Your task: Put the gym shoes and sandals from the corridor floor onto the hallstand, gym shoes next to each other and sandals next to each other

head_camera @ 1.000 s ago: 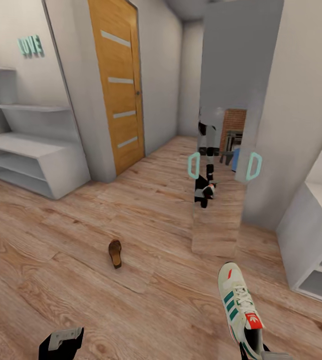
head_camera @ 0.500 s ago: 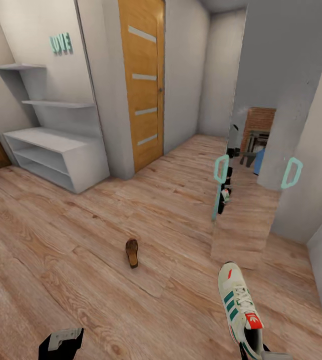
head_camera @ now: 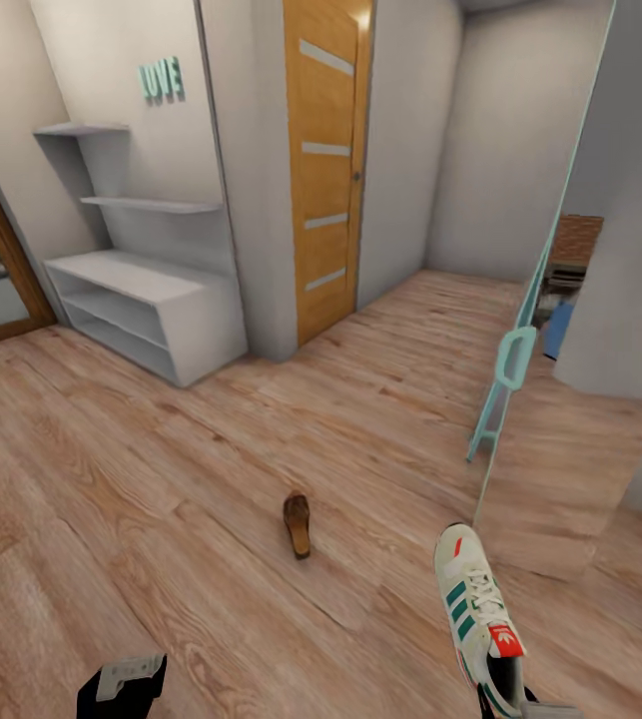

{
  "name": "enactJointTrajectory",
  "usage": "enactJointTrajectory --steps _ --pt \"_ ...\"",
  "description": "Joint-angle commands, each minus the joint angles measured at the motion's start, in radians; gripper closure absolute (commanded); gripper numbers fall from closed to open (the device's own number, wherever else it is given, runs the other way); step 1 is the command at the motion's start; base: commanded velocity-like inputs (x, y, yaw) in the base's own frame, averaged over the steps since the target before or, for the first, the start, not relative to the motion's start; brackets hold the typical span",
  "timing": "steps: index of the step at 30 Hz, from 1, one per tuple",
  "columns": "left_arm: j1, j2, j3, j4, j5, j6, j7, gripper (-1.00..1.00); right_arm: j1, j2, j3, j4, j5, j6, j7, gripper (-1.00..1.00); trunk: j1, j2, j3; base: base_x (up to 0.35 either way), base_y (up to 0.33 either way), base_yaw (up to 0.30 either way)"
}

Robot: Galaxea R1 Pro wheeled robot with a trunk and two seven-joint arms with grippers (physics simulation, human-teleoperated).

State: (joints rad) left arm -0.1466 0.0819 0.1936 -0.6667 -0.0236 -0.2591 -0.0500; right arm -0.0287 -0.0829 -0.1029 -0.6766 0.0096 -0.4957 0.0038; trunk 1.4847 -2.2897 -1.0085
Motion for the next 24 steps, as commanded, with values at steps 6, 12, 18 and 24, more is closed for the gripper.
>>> enactJointTrajectory --steps 6,12,18,24 --pt "-0.001 -0.001 0.004 0.001 -0.002 -0.003 -0.005 -1.0 0.0 0.0 -0.001 -0.001 0.001 -0.003 0.001 1.0 0.0 0.0 -0.001 0.271 0.118 0.002" --pt "-0.001 -0.001 0.004 0.001 -0.002 -0.003 -0.005 -1.0 0.0 -0.001 0.0 -0.001 0.001 -0.003 0.002 1.0 0.0 0.0 -0.001 0.275 0.072 0.0" --pt "-0.001 -0.001 0.003 0.001 -0.002 -0.003 -0.005 -1.0 0.0 -0.001 0.0 -0.002 0.001 -0.003 0.002 1.0 0.0 0.0 -0.001 0.288 0.009 0.0" --pt "-0.001 -0.001 0.003 0.001 -0.002 -0.003 -0.005 -1.0 0.0 -0.001 0.001 -0.005 0.001 -0.003 0.002 1.0 0.0 0.0 -0.001 0.266 0.001 0.0"
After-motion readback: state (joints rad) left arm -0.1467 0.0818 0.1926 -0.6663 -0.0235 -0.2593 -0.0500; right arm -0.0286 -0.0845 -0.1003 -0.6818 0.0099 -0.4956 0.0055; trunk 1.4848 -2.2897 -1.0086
